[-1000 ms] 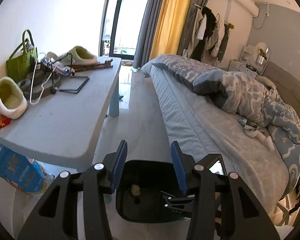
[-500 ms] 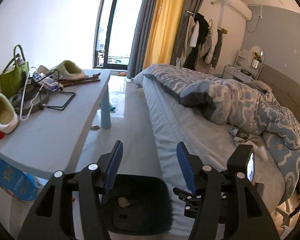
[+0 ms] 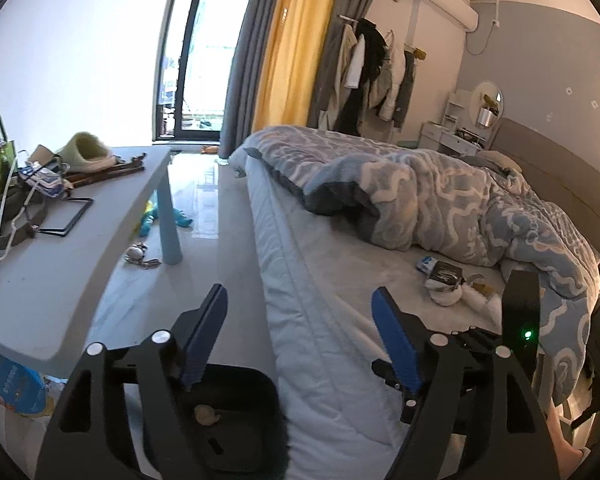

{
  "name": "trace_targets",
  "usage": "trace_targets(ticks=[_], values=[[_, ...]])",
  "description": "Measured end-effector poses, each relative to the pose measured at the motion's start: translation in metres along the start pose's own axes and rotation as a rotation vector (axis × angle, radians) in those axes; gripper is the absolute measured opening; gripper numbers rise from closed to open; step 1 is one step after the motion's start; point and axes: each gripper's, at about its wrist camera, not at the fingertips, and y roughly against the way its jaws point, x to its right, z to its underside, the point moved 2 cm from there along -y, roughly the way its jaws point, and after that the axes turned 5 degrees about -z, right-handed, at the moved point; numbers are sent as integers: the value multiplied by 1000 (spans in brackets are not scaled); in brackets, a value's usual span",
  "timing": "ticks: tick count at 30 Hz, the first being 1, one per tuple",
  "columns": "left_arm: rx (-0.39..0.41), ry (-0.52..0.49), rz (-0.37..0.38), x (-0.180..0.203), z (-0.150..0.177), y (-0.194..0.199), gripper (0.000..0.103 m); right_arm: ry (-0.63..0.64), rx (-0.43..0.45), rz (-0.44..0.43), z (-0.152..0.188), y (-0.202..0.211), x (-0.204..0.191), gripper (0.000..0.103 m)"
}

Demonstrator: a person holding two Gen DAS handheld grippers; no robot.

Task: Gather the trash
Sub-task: 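Move both tools back over the bed toward the remaining trash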

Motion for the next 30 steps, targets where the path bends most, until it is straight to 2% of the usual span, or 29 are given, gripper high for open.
trace_targets(ticks=[19,30], values=[[-41,-79,130,88,-17,-74,86,-97,41,128,-3,40,119,73],[-81,-94,215,131,-16,-115,92,-107,34,204,7,62,166,73]])
